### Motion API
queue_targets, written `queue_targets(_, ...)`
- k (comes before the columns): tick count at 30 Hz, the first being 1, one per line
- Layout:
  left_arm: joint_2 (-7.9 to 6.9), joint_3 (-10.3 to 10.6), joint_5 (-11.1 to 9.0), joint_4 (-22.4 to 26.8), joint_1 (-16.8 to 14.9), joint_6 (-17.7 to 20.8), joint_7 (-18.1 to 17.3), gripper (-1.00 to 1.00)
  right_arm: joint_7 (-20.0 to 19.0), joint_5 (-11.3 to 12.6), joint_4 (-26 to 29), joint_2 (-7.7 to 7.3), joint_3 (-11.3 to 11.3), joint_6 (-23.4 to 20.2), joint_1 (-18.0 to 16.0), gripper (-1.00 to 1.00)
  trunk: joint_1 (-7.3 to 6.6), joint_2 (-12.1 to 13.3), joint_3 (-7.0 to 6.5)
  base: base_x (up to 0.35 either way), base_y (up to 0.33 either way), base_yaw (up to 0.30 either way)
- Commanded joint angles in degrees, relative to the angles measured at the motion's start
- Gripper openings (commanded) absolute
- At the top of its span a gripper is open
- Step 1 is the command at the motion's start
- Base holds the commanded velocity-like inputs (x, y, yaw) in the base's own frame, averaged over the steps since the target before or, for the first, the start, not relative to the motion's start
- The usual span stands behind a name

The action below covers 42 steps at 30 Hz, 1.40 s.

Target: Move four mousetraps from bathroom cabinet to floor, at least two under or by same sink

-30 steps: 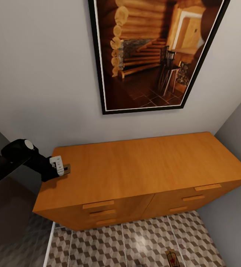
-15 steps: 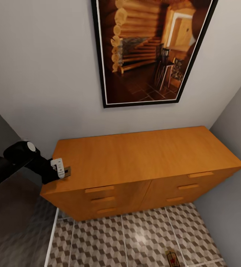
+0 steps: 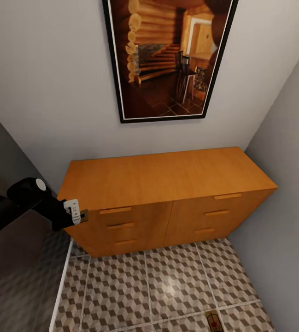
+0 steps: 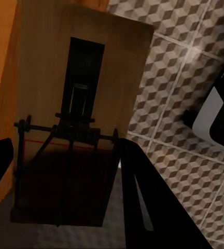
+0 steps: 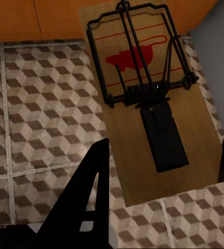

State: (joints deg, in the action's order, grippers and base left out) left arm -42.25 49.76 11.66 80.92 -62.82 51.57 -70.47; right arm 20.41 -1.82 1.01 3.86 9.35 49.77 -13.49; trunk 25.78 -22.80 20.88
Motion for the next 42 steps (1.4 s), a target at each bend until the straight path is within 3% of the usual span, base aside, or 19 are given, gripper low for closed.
queue_targets(1, -0.02, 0.3, 0.6, 0.0, -0.1, 0.2, -0.4, -1.0, 0.5, -0.1, 0.0, 0.01, 0.4, 0.0, 0.0, -1.0, 0.0, -0.1, 0.1, -0.293, -0.18, 0.0)
queue_targets(16, -0.03, 1.1, 0.5, -0.4, -0.1, 0.2, -0.3, -1.0, 0.5, -0.1, 0.0, 0.01, 0.4, 0.0, 0.0, -1.0, 0.0, -0.1, 0.1, -0.288, -0.179, 0.0)
queue_targets(25, 0.07, 4.3, 0.4, -1.5, 0.0, 0.2, -0.3, -1.0, 0.5, -0.1, 0.0, 0.01, 0.4, 0.0, 0.0, -1.0, 0.0, -0.1, 0.1, -0.29, -0.157, 0.0)
queue_targets(33, 0.41, 5.0, 0.1, -6.0, 0.7, 0.0, -0.2, -1.0, 0.5, -0.1, 0.0, 0.01, 0.4, 0.0, 0.0, -1.0, 0.0, -0.1, 0.1, -0.214, -0.109, 0.0)
queue_targets(36, 1.36, 5.0, 0.0, -10.1, 2.4, -0.3, 0.1, -1.0, 0.5, -0.1, 0.0, 0.01, 0.4, 0.0, 0.0, -1.0, 0.0, -0.1, 0.1, -0.036, -0.018, 0.0)
queue_targets(38, 2.88, 5.0, -0.1, -13.9, 4.3, -1.6, 2.5, -1.0, 0.5, -0.1, 0.0, 0.01, 0.4, 0.0, 0.0, -1.0, 0.0, -0.1, 0.1, -0.013, -0.007, 0.0)
queue_targets(40, 4.97, 5.0, -1.0, -18.2, 6.7, -5.4, 8.1, -1.0, 0.5, -0.1, 0.0, 0.01, 0.4, 0.0, 0.0, -1.0, 0.0, -0.1, 0.1, -0.005, -0.003, 0.0)
queue_targets(42, 8.69, 5.0, -4.7, -23.9, 11.2, -11.8, 17.2, -1.0, 0.5, -0.1, 0.0, 0.01, 0.4, 0.0, 0.0, -1.0, 0.0, -0.1, 0.1, -0.002, -0.001, 0.0)
